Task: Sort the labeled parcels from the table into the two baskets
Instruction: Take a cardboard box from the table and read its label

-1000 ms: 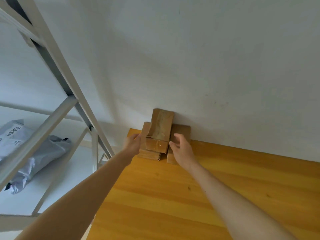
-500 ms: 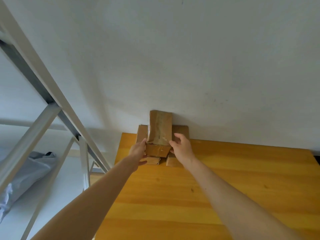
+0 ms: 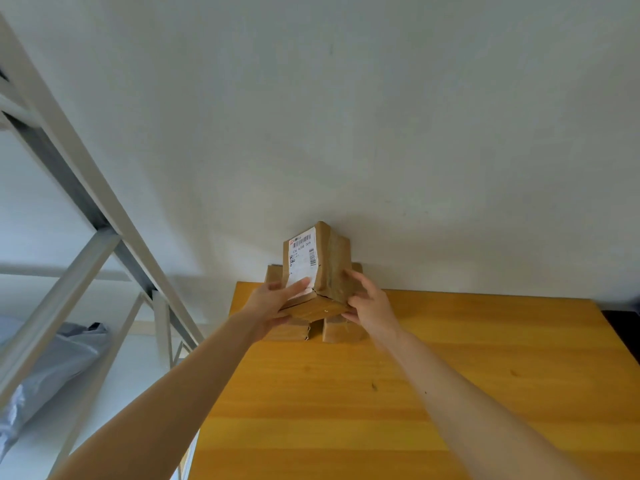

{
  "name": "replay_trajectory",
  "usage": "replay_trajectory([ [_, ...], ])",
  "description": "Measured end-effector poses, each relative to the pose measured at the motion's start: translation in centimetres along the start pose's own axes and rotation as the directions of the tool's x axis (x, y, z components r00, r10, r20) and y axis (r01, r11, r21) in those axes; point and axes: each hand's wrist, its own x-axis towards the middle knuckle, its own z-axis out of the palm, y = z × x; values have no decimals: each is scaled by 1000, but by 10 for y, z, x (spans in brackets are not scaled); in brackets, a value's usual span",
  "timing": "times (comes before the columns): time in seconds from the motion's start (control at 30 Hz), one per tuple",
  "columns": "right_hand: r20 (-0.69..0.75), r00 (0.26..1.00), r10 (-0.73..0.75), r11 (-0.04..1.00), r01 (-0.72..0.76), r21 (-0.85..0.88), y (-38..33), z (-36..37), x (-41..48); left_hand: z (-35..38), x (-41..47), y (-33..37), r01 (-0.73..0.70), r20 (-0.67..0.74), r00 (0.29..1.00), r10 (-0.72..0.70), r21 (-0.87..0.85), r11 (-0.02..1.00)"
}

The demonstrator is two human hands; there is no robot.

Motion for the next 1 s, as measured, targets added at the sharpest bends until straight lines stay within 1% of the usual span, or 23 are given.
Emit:
replay_trajectory([
  [0.17,-9,1000,-28,996,29,88,-12,-16,-20,26,-30,14,-135,36,990,138,-68,988],
  [0.3,46,996,-83,987,76,140,-23,-35,-40,50,-54,19,-254,13,967,254,33,967],
  [0.47,-15,986,-166,977,166,136,-34,-65,-59,77,-82,26,-363,32,932,361,86,928],
  [0.6,-46,978,-203,963,208,170,-37,-85,-72,96,-103,31,-392,-11,918,396,124,912],
  [0.77,-35,968,-248,947,250,203,-39,-100,-85,113,-128,29,-418,-53,902,428,142,897],
  [1.0,-11,948,-318,932,314,179,-44,-107,-102,124,-145,20,-448,-119,879,462,128,885],
])
